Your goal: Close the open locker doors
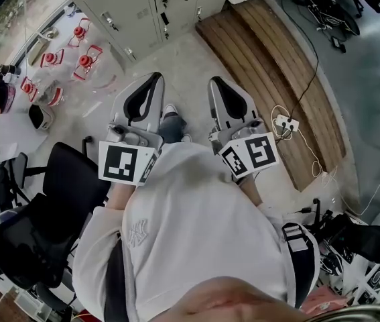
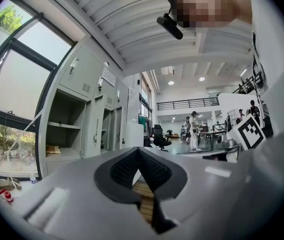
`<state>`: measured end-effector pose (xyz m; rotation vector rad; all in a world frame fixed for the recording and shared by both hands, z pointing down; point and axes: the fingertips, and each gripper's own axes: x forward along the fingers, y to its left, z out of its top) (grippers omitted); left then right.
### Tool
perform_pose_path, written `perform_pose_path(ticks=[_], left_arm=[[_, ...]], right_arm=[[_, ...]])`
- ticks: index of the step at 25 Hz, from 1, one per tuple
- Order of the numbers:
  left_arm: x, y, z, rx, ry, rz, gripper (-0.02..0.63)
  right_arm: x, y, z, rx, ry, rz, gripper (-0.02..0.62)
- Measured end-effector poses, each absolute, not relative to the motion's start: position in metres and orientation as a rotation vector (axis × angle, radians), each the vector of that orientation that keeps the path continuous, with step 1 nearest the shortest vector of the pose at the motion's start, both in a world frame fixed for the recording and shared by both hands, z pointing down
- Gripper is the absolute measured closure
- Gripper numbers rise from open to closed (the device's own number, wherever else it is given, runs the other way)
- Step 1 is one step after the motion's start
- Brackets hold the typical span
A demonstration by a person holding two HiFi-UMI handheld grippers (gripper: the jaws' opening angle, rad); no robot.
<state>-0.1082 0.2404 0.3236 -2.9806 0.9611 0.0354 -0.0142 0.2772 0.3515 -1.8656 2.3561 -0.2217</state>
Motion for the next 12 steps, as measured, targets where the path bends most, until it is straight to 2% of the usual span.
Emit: perform_pose_path(ticks=[12], left_arm=[[-0.100, 0.115, 0.302, -2.950, 0.982, 0.085, 0.621]], right_arm=[[-0.001, 0.152, 0.323, -1.843, 2.372, -0.125, 0.578]])
